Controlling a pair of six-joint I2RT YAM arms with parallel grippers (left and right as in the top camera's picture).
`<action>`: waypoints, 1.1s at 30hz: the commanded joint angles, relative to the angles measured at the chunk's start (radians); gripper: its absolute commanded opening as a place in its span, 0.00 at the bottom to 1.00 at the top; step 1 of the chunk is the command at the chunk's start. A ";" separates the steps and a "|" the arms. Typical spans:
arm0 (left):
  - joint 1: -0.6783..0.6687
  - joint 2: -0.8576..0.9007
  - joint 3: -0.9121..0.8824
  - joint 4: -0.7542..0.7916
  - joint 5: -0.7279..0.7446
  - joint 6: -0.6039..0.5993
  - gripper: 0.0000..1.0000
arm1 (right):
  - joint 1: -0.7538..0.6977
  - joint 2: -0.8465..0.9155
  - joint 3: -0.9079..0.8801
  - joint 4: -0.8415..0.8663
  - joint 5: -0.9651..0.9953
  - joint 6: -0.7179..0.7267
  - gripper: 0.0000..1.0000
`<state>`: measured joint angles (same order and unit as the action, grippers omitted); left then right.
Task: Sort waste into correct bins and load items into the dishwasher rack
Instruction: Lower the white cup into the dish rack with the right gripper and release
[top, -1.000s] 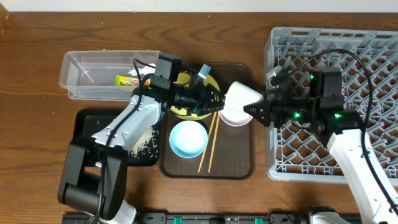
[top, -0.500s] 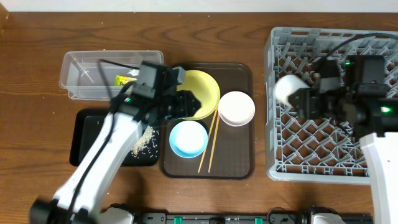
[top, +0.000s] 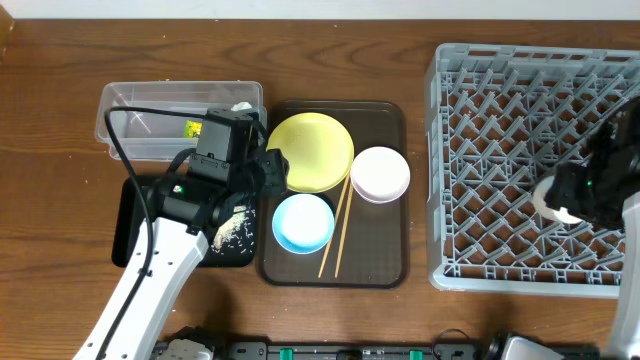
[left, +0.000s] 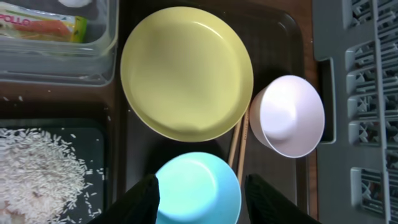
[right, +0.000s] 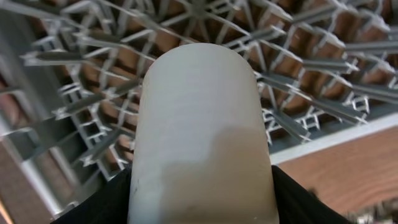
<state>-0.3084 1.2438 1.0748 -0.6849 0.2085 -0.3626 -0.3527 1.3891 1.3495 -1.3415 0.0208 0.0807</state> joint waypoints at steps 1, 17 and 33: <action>0.004 0.003 0.006 -0.004 -0.027 0.014 0.47 | -0.038 0.035 -0.006 -0.001 0.028 0.019 0.20; 0.004 0.003 0.006 -0.014 -0.027 0.014 0.48 | -0.047 0.258 -0.030 0.006 0.035 0.019 0.40; 0.004 0.003 0.006 -0.015 -0.027 0.014 0.49 | -0.047 0.277 -0.016 0.002 0.031 0.020 0.82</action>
<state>-0.3084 1.2442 1.0748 -0.6987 0.2016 -0.3614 -0.3866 1.6619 1.3262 -1.3388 0.0525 0.0967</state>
